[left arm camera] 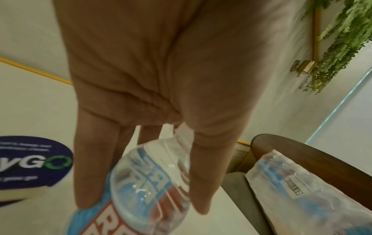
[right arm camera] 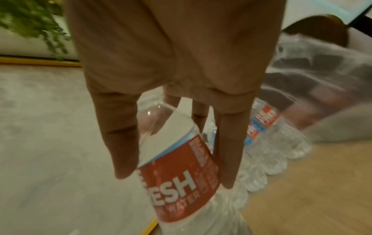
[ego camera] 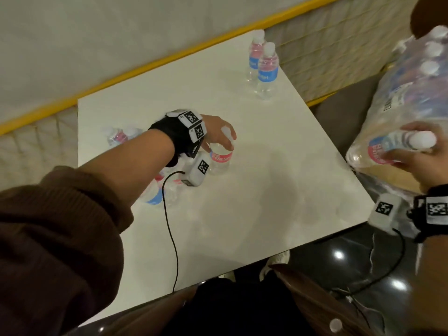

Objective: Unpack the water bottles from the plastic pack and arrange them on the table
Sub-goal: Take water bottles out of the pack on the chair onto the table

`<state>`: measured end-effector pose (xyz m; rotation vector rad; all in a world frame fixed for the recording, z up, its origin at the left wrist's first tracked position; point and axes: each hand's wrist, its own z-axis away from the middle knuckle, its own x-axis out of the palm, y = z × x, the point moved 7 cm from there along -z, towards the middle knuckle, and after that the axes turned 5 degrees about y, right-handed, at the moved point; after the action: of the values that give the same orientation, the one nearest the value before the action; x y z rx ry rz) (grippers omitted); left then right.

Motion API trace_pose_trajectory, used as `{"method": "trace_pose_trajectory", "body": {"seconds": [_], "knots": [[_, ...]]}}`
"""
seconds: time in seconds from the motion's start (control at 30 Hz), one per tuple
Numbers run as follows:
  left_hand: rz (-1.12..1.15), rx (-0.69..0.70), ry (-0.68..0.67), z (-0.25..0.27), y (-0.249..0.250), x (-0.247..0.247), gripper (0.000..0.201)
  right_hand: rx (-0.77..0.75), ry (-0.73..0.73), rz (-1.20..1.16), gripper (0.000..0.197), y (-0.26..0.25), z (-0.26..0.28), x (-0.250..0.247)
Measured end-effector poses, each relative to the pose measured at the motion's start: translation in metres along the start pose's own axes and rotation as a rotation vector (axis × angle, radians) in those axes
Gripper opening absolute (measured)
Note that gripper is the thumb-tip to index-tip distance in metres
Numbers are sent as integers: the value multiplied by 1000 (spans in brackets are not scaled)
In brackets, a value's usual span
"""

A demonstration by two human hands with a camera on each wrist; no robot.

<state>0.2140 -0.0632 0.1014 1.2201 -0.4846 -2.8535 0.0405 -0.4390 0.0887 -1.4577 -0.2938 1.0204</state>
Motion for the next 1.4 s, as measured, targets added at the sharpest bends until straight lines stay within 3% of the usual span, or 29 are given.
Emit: {"method": "trace_pose_trajectory", "body": {"seconds": [0.17,0.3,0.4,0.57,0.73,0.9,1.13,1.23,1.4], "knots": [[-212,-5,-12,15,-34,-15,46,-34,-351,19,56,-46,38,46],[-160,19,17,19,-46,-21,46,-198,-576,79,54,-86,101,142],[-100,25,56,22,-54,-22,44,-284,-794,189,55,-85,148,225],[-90,48,60,25,-65,-18,51,-433,-963,304,58,-88,213,312],[-196,110,33,27,-68,-20,55,-601,-1008,391,46,-107,247,354],[-344,140,25,28,-61,-20,57,-684,-987,393,28,-122,259,362],[-542,156,69,27,-24,-20,63,-546,-1027,310,52,-114,238,339],[-487,248,165,26,18,-20,55,-331,-1011,365,60,-91,203,310],[-333,439,194,8,115,13,43,-28,-844,323,39,-32,116,219]]}}
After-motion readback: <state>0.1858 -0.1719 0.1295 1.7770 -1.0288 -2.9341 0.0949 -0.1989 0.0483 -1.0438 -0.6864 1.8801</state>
